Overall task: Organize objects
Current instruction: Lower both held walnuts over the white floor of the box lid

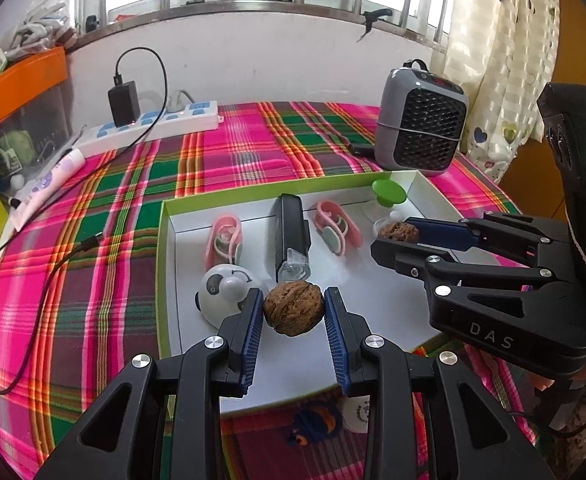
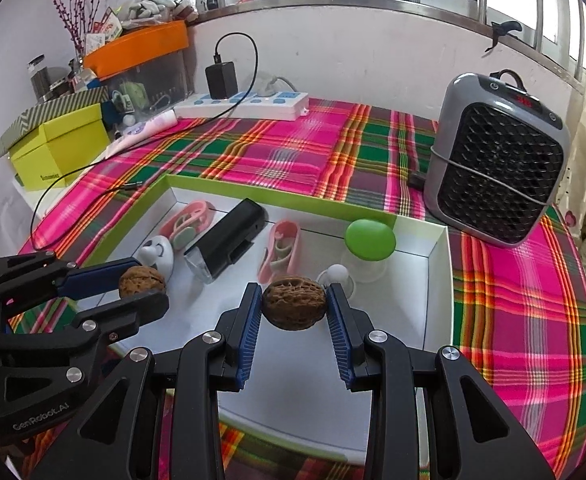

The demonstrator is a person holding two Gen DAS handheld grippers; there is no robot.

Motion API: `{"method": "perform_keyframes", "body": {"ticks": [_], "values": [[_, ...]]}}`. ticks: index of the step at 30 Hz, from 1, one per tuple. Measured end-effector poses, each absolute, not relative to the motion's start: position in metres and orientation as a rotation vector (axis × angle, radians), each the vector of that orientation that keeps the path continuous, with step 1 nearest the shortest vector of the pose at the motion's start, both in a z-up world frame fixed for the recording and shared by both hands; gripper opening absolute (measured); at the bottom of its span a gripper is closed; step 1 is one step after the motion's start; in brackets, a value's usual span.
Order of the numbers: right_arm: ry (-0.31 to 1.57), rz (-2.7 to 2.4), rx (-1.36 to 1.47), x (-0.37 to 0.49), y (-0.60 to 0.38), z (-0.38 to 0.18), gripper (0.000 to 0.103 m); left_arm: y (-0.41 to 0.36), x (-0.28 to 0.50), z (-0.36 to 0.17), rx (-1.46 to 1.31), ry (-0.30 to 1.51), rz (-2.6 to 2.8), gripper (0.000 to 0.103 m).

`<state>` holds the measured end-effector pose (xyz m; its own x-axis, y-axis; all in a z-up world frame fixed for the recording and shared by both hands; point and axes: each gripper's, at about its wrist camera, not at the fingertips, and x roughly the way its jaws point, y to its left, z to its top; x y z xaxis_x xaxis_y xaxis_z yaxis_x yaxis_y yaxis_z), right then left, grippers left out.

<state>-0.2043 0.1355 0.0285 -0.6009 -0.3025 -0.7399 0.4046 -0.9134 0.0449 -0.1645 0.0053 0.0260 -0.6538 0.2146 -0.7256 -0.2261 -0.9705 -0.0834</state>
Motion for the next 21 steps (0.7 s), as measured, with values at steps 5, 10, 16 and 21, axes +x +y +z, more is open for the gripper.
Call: {"method": "perform_keyframes", "body": {"ticks": [5,10,16,21], "values": [[0.181,-2.49,1.138,-0.209,0.135,0.024,0.035,0.006,-0.168,0.021,-1.179,0.024,2.648,0.029],[0.187,-2.479,1.144,-0.212,0.133,0.021,0.035,0.007,-0.17,0.019,-1.185,0.026,2.644,0.029],[0.185,-2.479,1.151,-0.214,0.133,0.018,0.035,0.009,-0.172,0.016,-1.196,0.031,2.64,0.029],[0.186,-2.477,1.153,-0.215,0.133,0.017,0.035,0.009,-0.173,0.013,-1.205,0.033,2.638,0.029]]}}
